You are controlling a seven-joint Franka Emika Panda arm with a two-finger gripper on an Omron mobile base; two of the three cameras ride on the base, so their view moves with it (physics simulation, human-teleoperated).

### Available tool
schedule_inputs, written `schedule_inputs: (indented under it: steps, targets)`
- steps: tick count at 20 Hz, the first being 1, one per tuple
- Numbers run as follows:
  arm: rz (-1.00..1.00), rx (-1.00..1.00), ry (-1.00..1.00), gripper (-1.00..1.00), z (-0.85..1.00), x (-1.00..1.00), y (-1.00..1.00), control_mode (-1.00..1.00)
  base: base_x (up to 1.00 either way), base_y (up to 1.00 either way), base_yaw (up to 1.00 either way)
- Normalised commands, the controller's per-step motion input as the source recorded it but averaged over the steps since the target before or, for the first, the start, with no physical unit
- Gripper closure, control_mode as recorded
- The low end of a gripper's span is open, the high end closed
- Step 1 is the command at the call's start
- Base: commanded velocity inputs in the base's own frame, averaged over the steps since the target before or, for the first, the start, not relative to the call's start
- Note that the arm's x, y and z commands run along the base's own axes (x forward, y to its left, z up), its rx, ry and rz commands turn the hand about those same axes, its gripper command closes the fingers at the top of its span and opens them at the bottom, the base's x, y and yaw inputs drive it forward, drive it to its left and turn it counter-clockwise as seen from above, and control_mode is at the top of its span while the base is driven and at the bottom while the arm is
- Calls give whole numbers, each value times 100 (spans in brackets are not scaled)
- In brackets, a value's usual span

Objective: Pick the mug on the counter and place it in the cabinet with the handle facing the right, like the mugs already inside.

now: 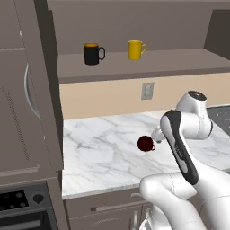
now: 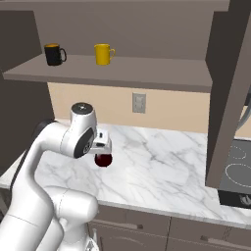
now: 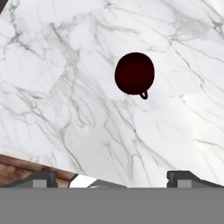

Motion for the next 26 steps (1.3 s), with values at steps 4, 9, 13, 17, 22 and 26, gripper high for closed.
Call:
schedule_inputs:
  steps: [4, 9, 13, 17, 22, 26]
  targets:
    - [2, 0, 0, -100, -35, 0, -6, -100, 0, 0, 0]
    - [0, 0, 0, -100, -29, 11, -10, -100, 0, 0, 0]
    - [0, 0, 0, -100, -27, 21, -12, -100, 0, 0, 0]
    - [0, 0, 0, -100, -33, 21, -15, -100, 0, 0, 0]
    - [0, 0, 0, -100, -37, 20, -14, -100, 0, 0, 0]
    - [0, 0, 0, -100, -29, 20, -7, -100, 0, 0, 0]
